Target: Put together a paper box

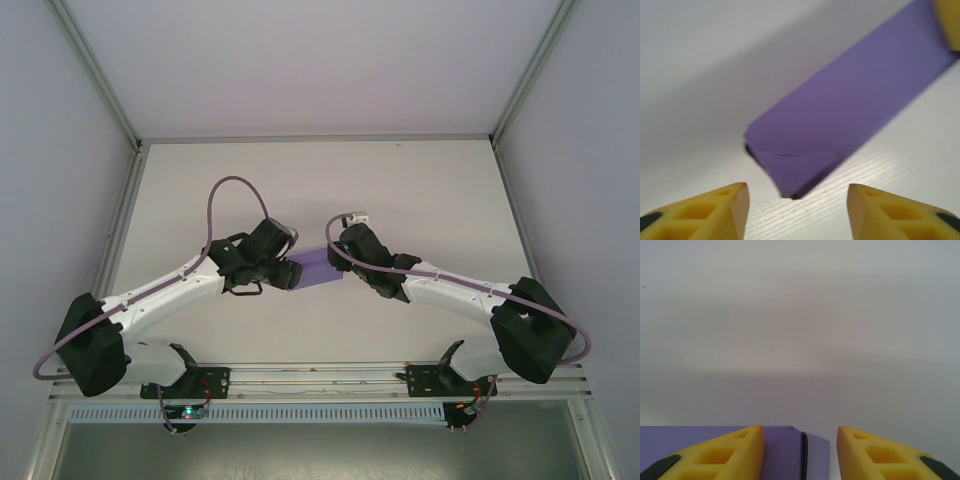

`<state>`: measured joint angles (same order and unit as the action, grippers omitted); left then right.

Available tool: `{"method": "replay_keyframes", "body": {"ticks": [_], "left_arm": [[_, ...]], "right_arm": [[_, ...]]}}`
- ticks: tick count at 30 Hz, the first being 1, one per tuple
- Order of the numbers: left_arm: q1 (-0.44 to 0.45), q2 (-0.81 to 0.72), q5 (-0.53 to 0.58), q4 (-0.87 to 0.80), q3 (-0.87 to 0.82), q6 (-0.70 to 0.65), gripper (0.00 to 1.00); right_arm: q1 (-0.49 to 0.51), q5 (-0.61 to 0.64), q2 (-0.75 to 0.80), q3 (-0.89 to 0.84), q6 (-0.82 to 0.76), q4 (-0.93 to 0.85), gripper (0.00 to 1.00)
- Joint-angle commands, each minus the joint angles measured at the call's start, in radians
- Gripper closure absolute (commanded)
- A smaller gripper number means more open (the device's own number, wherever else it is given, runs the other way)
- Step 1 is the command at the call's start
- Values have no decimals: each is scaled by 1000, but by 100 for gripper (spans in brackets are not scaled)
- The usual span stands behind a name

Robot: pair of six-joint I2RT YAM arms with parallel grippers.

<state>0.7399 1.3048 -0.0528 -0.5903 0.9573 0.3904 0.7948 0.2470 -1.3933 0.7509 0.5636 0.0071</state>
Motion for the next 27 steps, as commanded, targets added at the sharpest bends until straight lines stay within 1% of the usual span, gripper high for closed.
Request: {"method": "replay_keyframes", "body": {"ticks": [1, 3, 4, 6, 8, 11, 17, 19, 20, 24, 26, 27], "left_arm": [[9, -50, -78, -11, 14, -46, 39], [9, -57, -52, -19, 20, -40, 37], [9, -58, -13, -26, 25, -22, 36], [3, -53, 90, -52, 44, 38, 25], [-12, -42, 141, -59, 59, 85, 25], [-47, -31, 144, -26, 63, 117, 25], [-143, -33, 44, 63, 2, 161, 26], [-166, -32, -14, 100, -36, 146, 27], [-172, -30, -26, 120, -54, 148, 27], [-185, -2, -99, 158, -97, 143, 32], [-184, 4, -119, 173, -124, 150, 36], [-186, 2, -124, 180, -142, 157, 39]], "right_arm": [[12, -35, -30, -51, 40, -53, 60], [12, -34, -23, -67, 51, -45, 60], [12, -33, -21, -74, 53, -41, 60], [12, -30, -18, -92, 60, -36, 60], [12, -29, -18, -107, 63, -25, 61], [11, -30, -22, -117, 62, -16, 62], [12, -20, -37, -124, 61, -6, 64], [11, -21, -39, -127, 65, -1, 64], [12, -25, -41, -129, 66, 1, 64], [9, -30, -50, -134, 71, -1, 64], [6, -25, -52, -140, 81, -1, 64], [2, -25, -51, -145, 86, 1, 64]]}}
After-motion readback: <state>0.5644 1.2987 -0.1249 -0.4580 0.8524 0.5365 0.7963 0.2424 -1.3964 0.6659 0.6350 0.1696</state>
